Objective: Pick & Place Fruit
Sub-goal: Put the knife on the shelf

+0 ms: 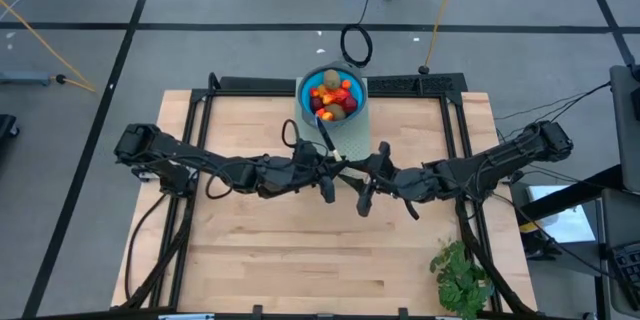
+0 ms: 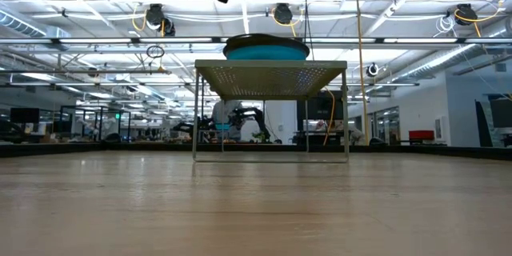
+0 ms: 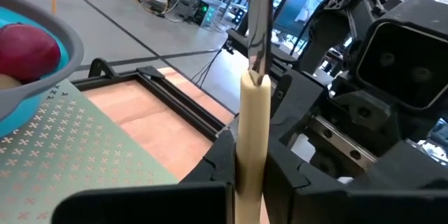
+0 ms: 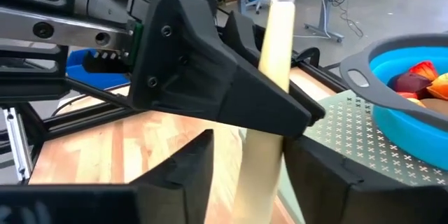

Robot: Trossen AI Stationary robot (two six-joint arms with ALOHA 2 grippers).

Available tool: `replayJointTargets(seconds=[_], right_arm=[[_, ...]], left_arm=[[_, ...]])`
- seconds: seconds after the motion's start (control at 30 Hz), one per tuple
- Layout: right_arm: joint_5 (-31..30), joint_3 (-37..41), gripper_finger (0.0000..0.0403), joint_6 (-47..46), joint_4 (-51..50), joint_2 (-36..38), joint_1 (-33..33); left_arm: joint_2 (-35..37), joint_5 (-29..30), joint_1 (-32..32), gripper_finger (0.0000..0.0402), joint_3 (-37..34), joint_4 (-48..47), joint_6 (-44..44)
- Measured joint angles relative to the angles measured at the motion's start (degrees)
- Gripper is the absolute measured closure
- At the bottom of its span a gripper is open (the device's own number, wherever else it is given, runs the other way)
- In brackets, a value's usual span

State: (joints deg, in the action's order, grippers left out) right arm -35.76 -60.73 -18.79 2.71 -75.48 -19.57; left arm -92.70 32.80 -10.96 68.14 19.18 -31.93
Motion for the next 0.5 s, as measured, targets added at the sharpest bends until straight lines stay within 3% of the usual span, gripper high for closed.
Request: replayJointTargets(seconds=[0.23,0.5], right_arm=[[0.9,0.0,0.0209,-2.0,-0.7,0.0,0.0],[2.8,0.0,0.0198,-3.4,-3.8,0.0,-0.2]], left_arm=[[0.0,0.0,0.0,0.0377,0.0,-1.2,0.4],[0.0,0.3,0.1,0.0377,0.0,-1.6,1.7]])
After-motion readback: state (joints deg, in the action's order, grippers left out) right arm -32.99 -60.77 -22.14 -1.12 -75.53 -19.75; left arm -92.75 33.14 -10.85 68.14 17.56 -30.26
